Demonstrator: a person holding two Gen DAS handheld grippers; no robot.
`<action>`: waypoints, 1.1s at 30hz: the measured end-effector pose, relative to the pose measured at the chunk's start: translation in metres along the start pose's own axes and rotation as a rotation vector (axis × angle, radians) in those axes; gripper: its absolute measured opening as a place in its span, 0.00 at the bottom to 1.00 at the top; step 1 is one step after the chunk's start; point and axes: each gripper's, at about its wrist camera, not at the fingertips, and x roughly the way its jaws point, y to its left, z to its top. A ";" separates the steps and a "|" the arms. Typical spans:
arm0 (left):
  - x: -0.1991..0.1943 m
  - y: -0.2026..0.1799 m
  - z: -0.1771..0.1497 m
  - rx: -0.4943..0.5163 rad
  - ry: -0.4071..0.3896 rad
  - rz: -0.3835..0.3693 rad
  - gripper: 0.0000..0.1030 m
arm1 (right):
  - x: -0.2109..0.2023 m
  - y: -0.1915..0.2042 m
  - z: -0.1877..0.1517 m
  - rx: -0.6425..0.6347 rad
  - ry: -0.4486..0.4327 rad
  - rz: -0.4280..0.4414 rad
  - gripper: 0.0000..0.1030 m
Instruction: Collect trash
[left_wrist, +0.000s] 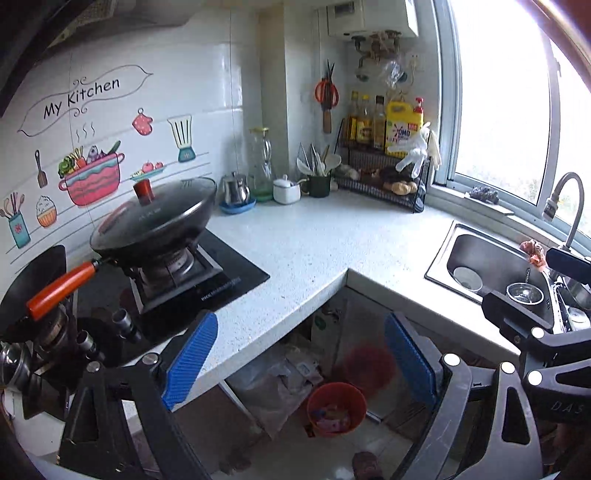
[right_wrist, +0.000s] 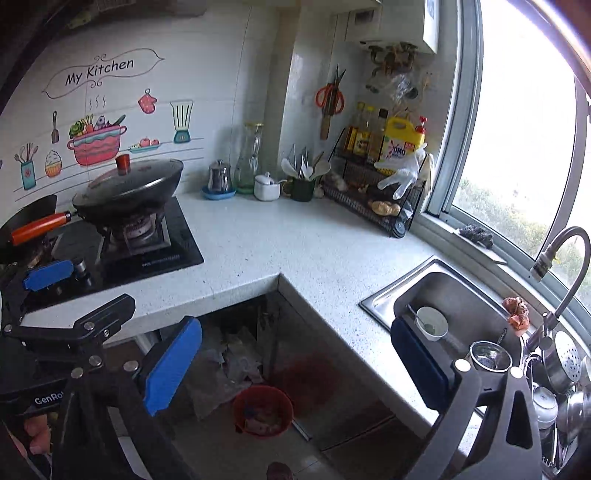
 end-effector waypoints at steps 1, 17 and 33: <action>-0.006 0.001 0.004 0.001 -0.004 -0.002 0.88 | -0.006 0.000 0.002 0.004 -0.005 -0.006 0.99; -0.055 0.007 0.018 -0.013 0.015 -0.061 0.88 | -0.042 0.007 0.009 0.031 0.026 -0.026 0.99; -0.060 0.008 0.006 -0.033 0.053 -0.028 0.88 | -0.045 0.010 0.001 0.007 0.036 -0.007 0.99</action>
